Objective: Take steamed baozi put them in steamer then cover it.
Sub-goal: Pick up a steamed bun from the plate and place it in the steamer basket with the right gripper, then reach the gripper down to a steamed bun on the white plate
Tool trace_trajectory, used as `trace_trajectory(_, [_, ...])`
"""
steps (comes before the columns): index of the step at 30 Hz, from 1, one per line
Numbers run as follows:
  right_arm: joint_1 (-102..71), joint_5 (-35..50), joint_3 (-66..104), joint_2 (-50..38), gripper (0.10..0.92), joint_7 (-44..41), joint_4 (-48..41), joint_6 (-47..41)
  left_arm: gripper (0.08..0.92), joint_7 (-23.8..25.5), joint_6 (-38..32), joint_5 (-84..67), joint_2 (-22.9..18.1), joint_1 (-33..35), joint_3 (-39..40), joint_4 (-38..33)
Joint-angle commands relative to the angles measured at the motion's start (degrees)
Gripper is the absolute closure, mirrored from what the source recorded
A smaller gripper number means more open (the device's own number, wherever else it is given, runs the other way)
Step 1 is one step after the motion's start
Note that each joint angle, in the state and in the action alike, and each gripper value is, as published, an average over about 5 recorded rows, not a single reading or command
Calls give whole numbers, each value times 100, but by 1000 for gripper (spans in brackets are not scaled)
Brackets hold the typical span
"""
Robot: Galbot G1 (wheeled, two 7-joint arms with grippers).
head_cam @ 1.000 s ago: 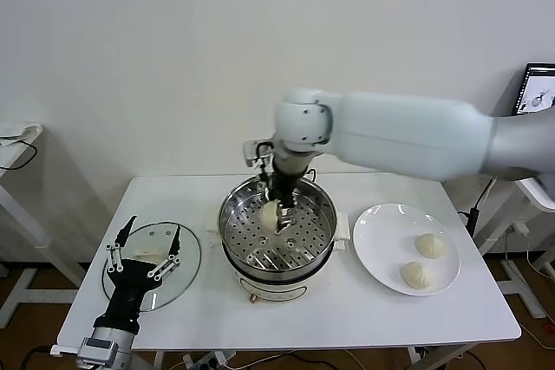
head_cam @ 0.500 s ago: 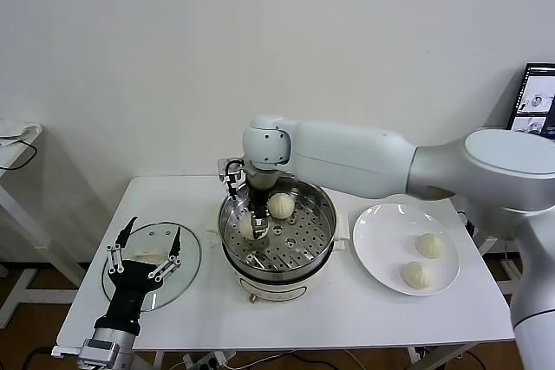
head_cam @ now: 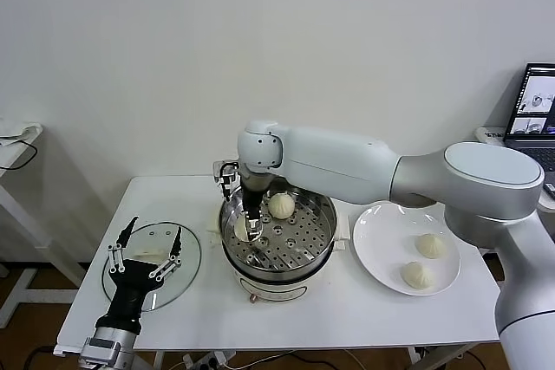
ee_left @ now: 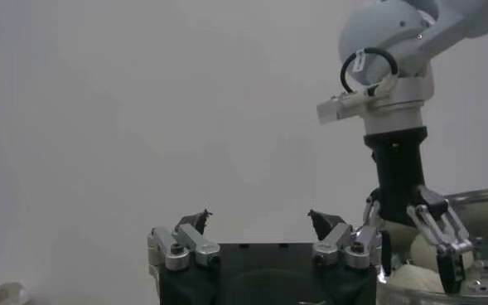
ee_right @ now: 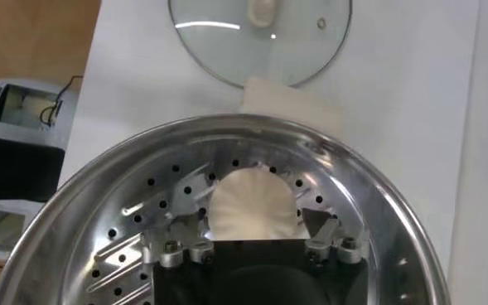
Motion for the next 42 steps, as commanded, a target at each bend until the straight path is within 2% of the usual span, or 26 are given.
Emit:
trace_trajectory(1, [881,284,-23,-1766,203,-404,1215,302,177,-10,3,45,-5,-1,60,24])
trace_trajectory(5, [1254,168,-123,-2974,203,-779,1778,700,177,-15,1,71,-10,-9,90,41])
trace_trajectory(11, [799,-576,65,-4503,203,-1281,2239,1457,177,-19,-1,108,-16,-5,124,75])
trace_trajectory(17, [-249,-1576,486,-5237,203,-1482,2210,2009,177,-21,-31,159,-32,31,162,90])
trace_trajectory(27, [-2386,-2888,2023,-5240,203,-1505,1573,2444,177,-32,-61,213,-75,80,237,31])
trace_trajectory(42, [-3523,-3525,3030,-4648,203,-1288,939,2674,177,-50,-50,233,-105,54,278,78])
